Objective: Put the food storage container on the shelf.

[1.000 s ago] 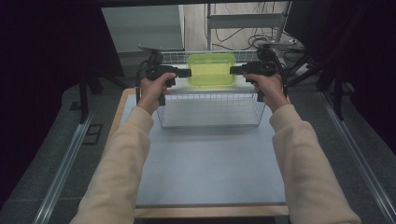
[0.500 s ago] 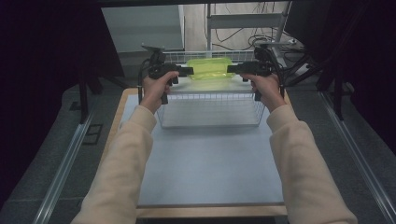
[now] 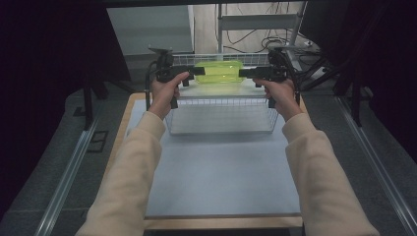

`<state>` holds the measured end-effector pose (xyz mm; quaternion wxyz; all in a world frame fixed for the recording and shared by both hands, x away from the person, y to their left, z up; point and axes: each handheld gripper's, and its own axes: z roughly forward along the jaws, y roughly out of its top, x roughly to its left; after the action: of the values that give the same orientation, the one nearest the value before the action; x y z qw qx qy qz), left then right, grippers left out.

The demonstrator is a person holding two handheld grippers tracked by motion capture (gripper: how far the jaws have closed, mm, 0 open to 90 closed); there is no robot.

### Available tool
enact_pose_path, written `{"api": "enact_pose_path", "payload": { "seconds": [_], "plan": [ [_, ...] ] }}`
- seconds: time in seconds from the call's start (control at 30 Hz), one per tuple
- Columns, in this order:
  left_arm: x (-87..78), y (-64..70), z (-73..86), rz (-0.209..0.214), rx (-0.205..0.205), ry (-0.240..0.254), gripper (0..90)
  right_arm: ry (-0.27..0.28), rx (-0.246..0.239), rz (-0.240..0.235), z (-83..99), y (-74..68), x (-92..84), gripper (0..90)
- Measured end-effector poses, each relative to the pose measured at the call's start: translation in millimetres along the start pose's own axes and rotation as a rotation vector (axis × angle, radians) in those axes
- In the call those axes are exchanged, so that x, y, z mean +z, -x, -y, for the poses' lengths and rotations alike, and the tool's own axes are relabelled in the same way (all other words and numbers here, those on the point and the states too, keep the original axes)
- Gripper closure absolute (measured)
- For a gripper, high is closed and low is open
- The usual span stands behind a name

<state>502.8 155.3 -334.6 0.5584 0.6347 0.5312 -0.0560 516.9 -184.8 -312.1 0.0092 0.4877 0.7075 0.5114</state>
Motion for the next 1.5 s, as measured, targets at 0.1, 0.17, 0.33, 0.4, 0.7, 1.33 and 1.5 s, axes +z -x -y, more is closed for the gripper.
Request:
{"api": "enact_pose_path", "payload": {
  "seconds": [0.1,0.17,0.33,0.4,0.7,1.33,1.5],
  "plan": [
    [-7.1,3.2,0.7,-0.015,0.030,0.004,23.8,0.023,-0.019,0.001,-0.3,-2.4,-6.0,47.0],
    [-12.6,5.6,1.7,-0.021,0.046,0.011,21.7,0.026,-0.045,0.007,0.6,-5.0,-10.0,45.5],
    [-28.9,13.9,10.3,-0.023,0.074,0.027,19.4,0.036,-0.087,-0.005,6.7,-12.7,-19.2,42.5],
    [-36.6,17.8,17.1,-0.039,0.091,0.030,19.2,0.023,-0.107,-0.009,10.8,-15.3,-23.0,40.8],
    [-62.8,35.2,62.0,-0.049,0.190,0.023,19.0,0.032,-0.178,-0.043,38.9,-25.9,-47.3,37.0],
    [-91.4,20.6,201.9,-0.027,0.289,-0.002,19.8,0.019,-0.318,-0.082,170.3,-5.2,-89.3,29.8],
    [-90.3,12.0,235.8,-0.034,0.286,-0.012,20.6,-0.024,-0.338,-0.070,209.7,3.2,-86.2,27.0]
  ]
}}
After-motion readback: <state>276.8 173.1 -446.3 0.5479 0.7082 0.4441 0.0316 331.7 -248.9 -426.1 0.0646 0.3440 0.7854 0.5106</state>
